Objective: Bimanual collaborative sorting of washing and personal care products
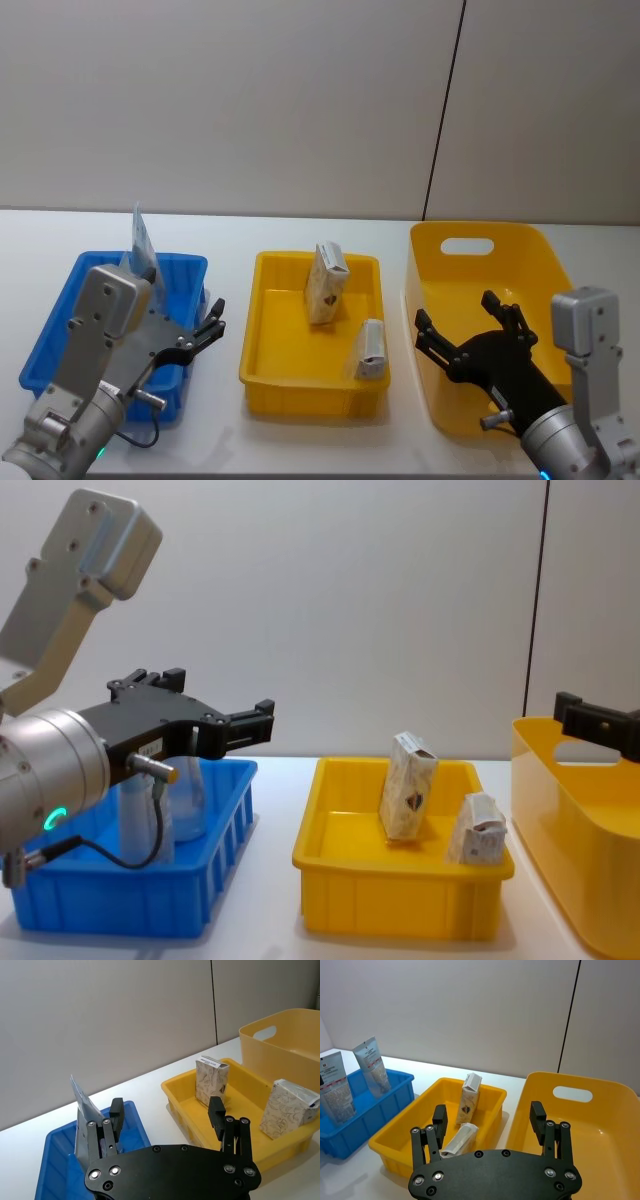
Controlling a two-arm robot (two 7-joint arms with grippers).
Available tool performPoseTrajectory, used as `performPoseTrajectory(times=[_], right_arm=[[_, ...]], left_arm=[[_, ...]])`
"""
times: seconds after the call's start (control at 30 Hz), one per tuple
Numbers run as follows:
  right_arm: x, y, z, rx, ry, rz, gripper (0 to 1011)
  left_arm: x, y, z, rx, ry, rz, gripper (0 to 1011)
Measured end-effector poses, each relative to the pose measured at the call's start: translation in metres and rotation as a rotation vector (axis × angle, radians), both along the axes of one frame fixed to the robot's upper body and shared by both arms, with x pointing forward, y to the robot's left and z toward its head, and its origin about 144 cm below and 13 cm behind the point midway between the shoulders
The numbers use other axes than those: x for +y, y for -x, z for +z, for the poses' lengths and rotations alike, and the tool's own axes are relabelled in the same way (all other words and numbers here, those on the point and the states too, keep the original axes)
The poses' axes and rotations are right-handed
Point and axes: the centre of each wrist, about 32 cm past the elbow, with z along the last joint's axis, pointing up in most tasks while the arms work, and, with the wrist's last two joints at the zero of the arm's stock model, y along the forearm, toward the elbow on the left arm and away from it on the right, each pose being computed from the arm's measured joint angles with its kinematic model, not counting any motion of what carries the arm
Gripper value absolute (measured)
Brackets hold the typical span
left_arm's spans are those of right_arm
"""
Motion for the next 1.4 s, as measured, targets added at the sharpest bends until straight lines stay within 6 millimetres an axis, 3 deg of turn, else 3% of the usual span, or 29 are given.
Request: performPoseTrajectory(times=[1.0, 1.4], right_arm=[[0.0, 0.0, 0.0, 0.0, -0.001, 0.0, 1004], [0.027, -0.009, 0.004, 0.051, -0.005, 0.02, 1004]], left_arm=[[0.0, 0.0, 0.0, 0.0, 0.0, 0.0, 1001], [0.0, 0.0, 0.0, 0.0, 0.0, 0.0, 1001]])
